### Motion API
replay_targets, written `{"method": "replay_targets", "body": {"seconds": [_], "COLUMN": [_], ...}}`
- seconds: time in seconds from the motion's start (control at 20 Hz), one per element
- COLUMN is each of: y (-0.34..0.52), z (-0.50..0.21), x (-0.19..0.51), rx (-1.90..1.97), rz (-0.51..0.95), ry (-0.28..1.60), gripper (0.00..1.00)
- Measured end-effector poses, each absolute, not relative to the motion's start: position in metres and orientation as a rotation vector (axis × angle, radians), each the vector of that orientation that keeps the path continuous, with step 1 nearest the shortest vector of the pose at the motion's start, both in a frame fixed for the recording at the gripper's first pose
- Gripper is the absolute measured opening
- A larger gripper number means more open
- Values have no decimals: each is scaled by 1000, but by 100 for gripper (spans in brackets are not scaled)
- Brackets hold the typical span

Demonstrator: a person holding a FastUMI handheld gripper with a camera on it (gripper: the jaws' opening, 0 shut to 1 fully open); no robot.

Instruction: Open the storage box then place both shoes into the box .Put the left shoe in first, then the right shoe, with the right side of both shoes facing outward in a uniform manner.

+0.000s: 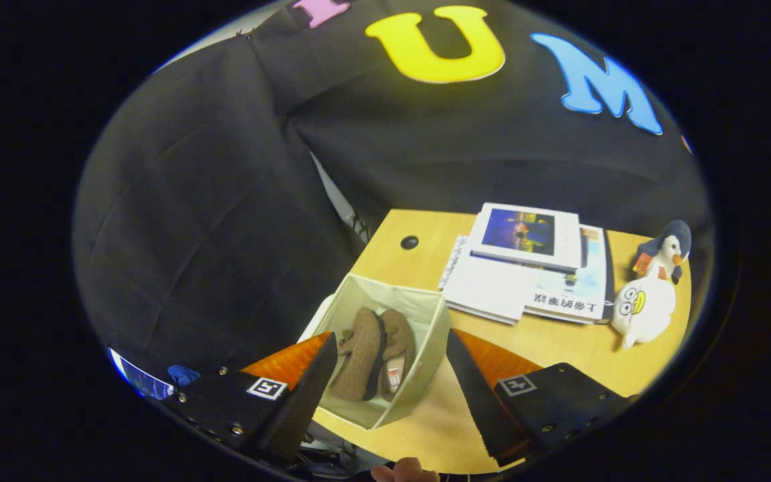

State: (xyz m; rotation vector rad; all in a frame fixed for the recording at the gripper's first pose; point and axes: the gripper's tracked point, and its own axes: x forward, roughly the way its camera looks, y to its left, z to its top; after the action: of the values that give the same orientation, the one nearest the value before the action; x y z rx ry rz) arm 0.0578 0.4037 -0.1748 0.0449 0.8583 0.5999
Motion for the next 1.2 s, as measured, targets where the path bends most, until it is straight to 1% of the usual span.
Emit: {"method": "replay_targets", "body": {"seconds": [0.15, 0.5, 0.7, 0.8, 0.95, 1.2], "y": [350, 236, 176, 143, 107, 23], "z": [-146, -78, -65, -67, -79, -98], "x": [65, 56, 43, 42, 44, 56], "rx": [21, -68, -89, -96, -56, -62], "rz": [514, 349, 309, 273, 241, 161], "ry": [680, 214, 17, -36, -34, -89], "gripper": [99, 99, 99, 99, 99, 99]}}
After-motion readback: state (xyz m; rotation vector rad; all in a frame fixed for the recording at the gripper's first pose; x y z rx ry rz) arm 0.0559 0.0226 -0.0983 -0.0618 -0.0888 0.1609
